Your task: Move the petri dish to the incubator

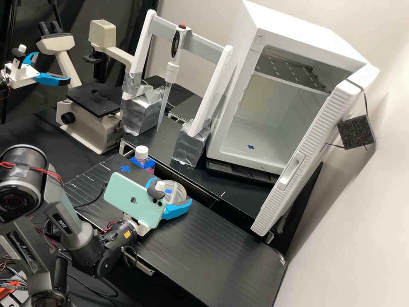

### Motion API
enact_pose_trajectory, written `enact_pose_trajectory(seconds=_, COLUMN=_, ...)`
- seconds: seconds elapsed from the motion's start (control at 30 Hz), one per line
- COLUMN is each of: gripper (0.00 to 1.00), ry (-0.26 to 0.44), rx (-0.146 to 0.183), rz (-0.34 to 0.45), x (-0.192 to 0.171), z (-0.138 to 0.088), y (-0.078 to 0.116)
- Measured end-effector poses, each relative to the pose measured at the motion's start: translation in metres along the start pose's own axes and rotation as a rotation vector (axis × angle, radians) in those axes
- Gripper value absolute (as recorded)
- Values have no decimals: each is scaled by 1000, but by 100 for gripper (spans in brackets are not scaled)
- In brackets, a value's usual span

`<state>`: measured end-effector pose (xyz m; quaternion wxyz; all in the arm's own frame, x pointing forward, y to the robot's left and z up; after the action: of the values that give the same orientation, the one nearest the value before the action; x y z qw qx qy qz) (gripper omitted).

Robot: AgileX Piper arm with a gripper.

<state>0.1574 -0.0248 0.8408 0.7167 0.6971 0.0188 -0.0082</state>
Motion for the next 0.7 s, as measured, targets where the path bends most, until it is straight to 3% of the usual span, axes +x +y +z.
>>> enact_pose_trajectory(seconds=0.47, gripper=0, ry=6, rx=4, rz=-1, x=1, z=-1, y=-1)
enact_pose_trajectory(seconds=0.7, gripper=0, ry=4, rx=38, rz=2, x=2, z=-2, y=0)
